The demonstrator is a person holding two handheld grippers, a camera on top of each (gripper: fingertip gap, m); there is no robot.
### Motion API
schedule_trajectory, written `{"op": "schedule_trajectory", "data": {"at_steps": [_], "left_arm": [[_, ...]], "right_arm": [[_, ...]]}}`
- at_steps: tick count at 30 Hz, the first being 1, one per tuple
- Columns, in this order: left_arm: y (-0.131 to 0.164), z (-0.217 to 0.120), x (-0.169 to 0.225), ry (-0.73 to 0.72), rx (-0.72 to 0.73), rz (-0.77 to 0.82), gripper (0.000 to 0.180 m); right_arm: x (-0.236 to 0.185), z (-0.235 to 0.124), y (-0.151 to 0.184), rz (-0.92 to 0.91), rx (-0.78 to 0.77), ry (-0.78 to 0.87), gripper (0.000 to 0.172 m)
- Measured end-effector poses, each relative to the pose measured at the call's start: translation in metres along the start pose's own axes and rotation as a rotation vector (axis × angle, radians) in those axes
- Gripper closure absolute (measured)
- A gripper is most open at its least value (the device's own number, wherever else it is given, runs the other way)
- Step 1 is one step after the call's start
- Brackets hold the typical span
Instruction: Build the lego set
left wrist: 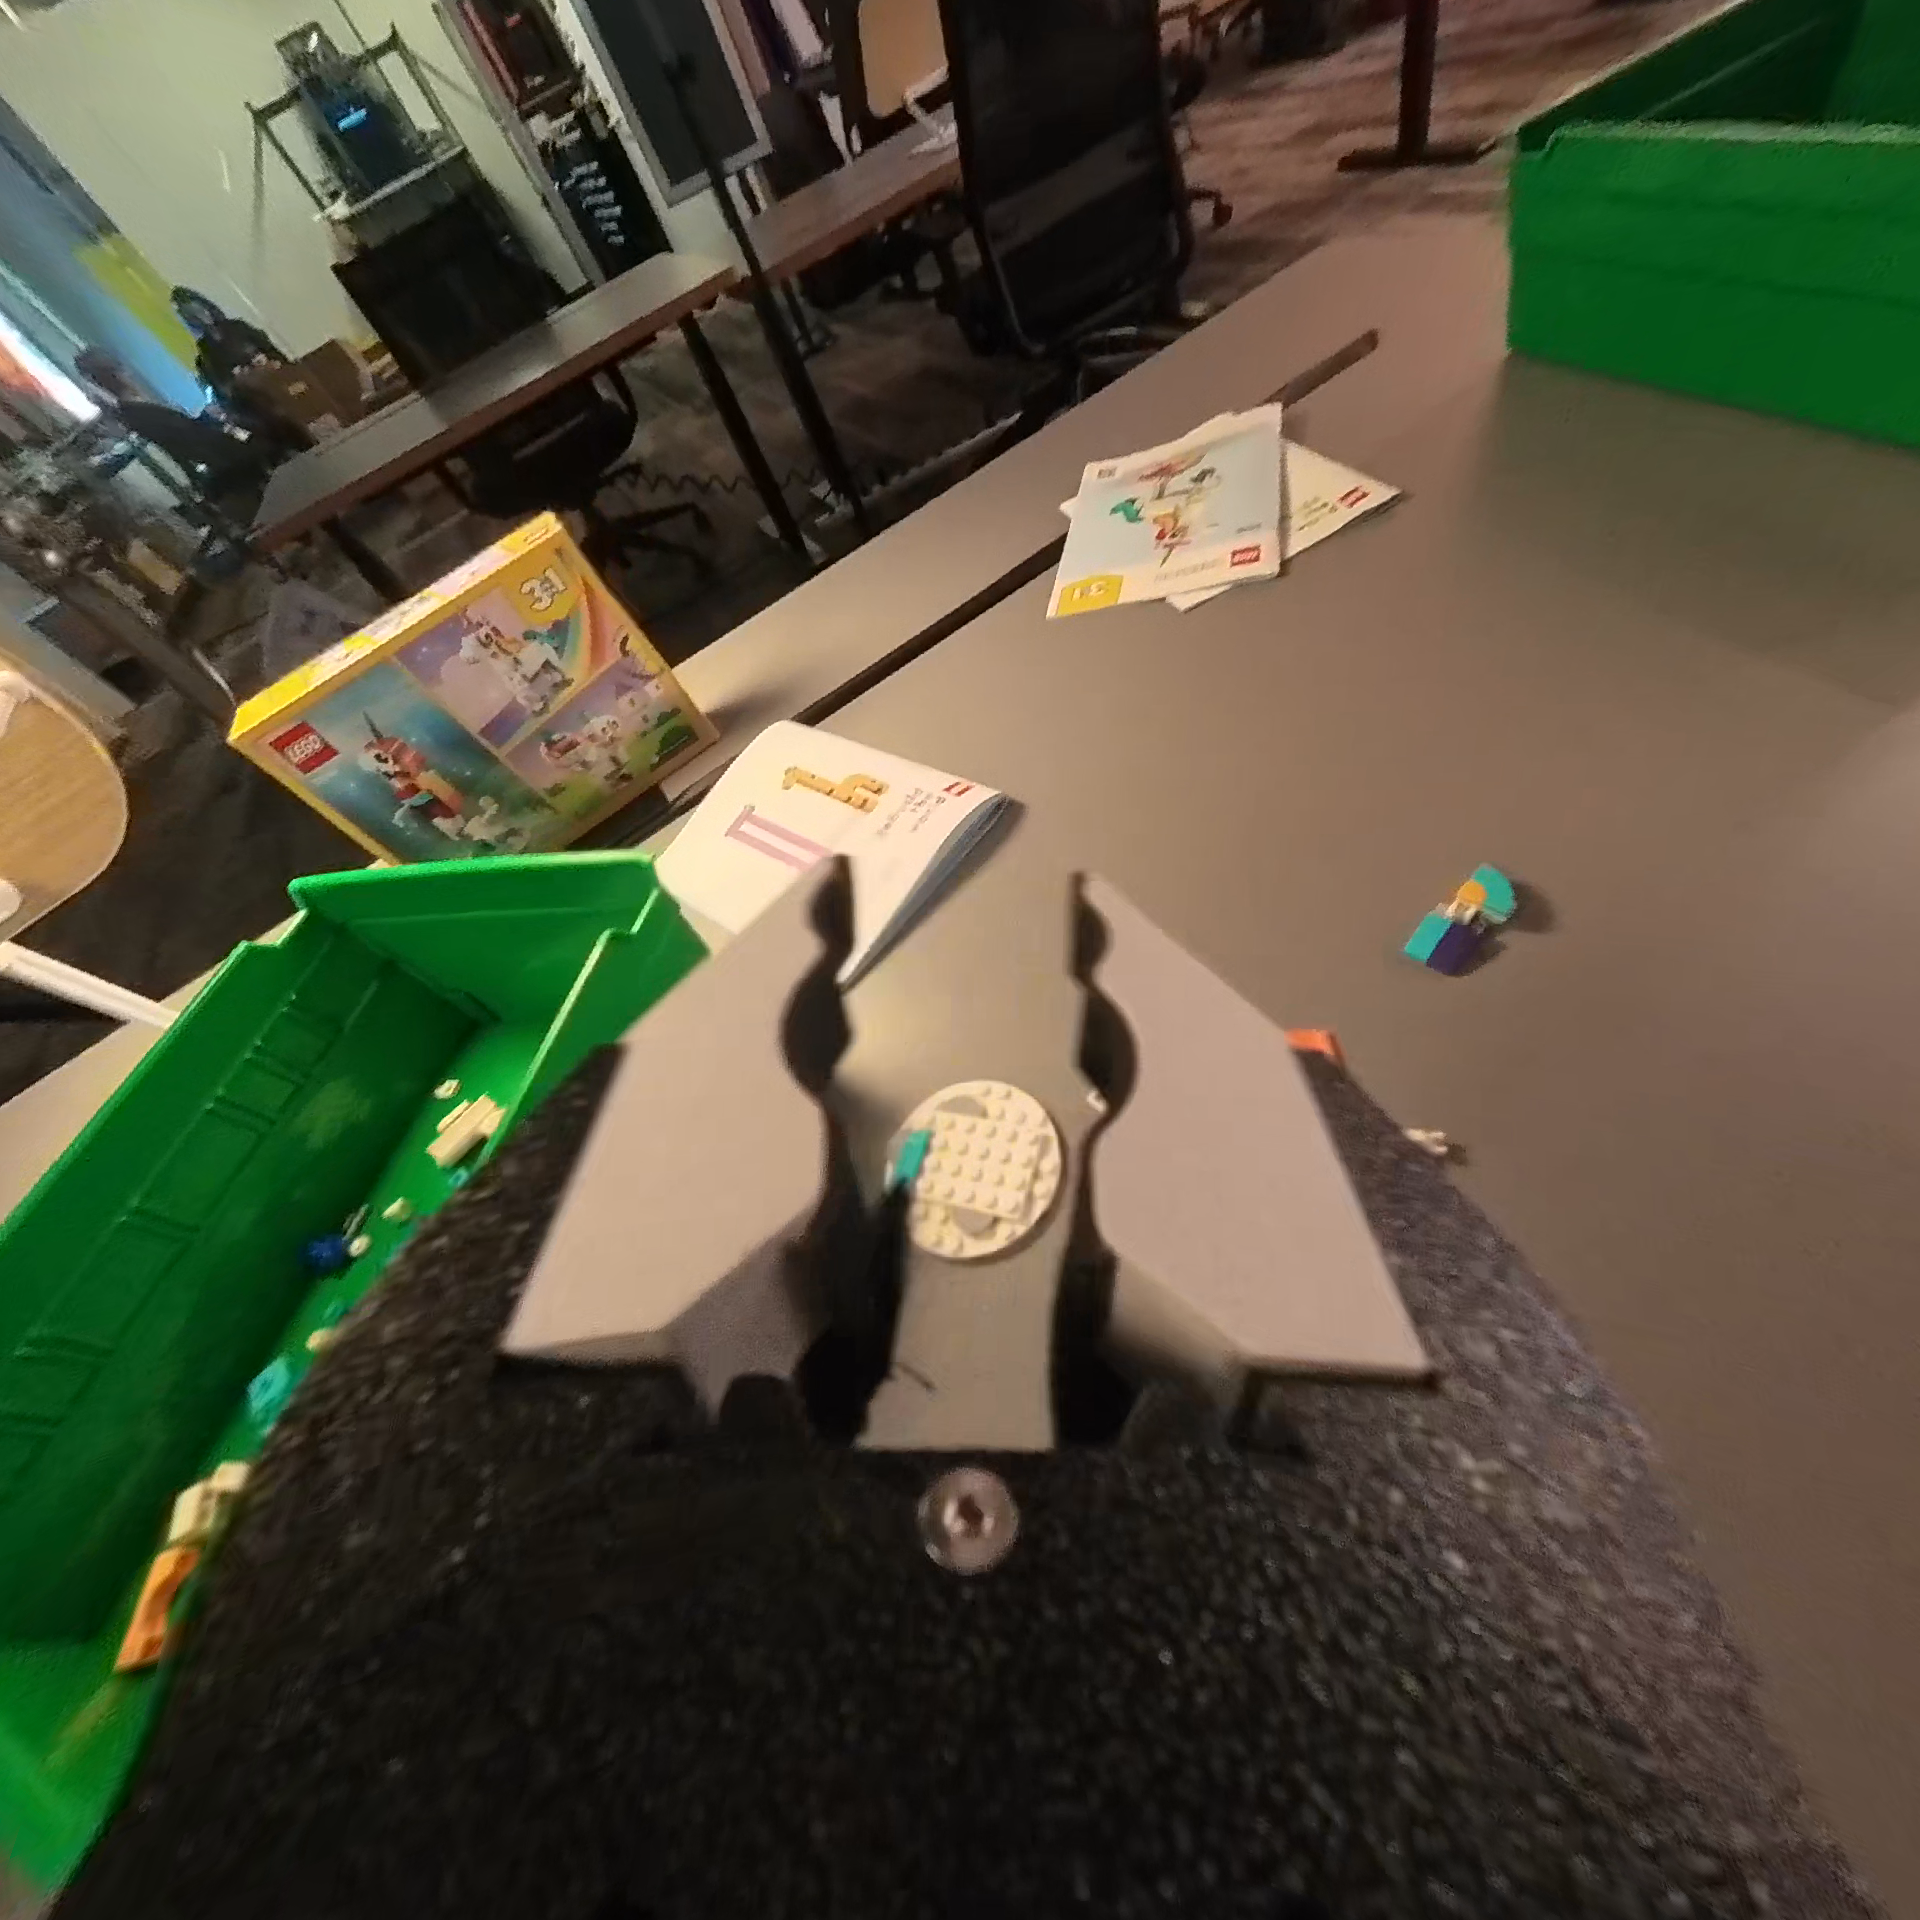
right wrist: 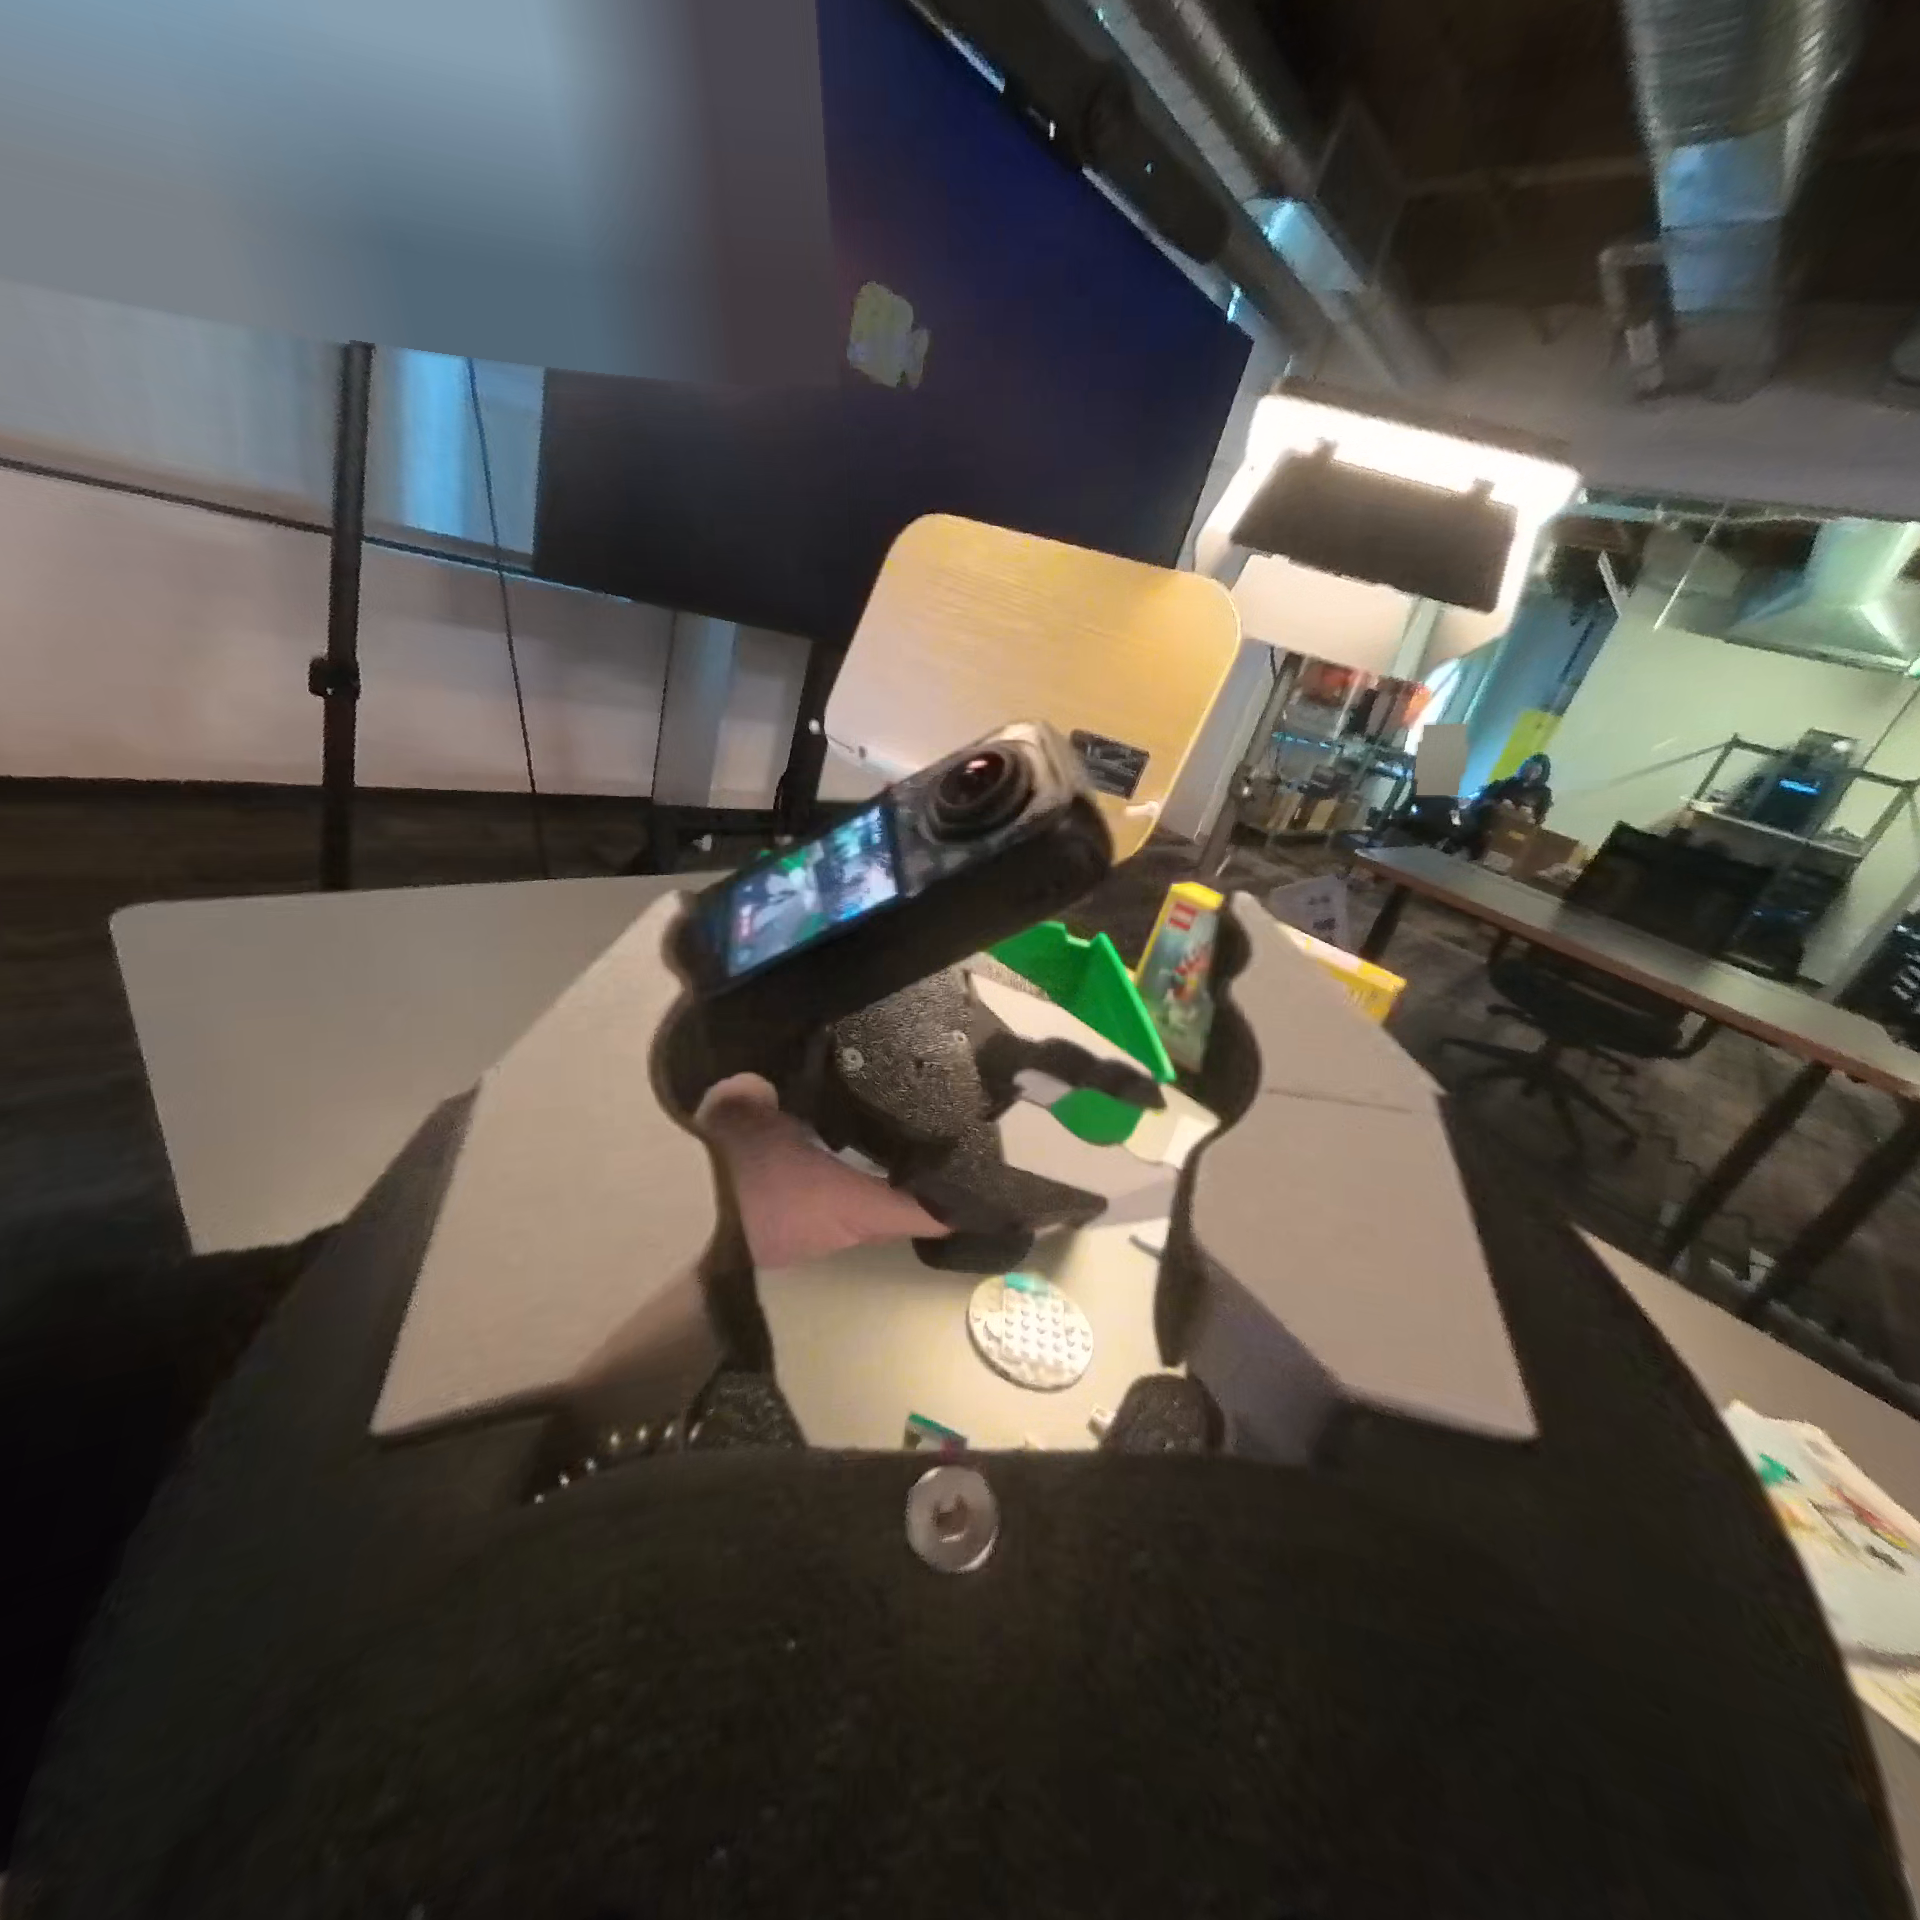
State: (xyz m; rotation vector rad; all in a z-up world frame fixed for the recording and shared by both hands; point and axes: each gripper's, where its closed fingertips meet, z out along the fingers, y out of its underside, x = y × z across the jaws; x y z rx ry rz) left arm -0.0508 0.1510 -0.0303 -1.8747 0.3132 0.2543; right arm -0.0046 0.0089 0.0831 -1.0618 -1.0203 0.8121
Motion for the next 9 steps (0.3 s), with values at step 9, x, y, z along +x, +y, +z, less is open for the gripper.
{"op": "schedule_trajectory", "data": {"at_steps": [9], "left_arm": [[0.012, 0.008, -0.007, -0.075, -0.064, 0.023, 0.080]], "right_arm": [[0.001, 0.017, 0.024, -0.044, -0.110, 0.077, 0.047]]}}
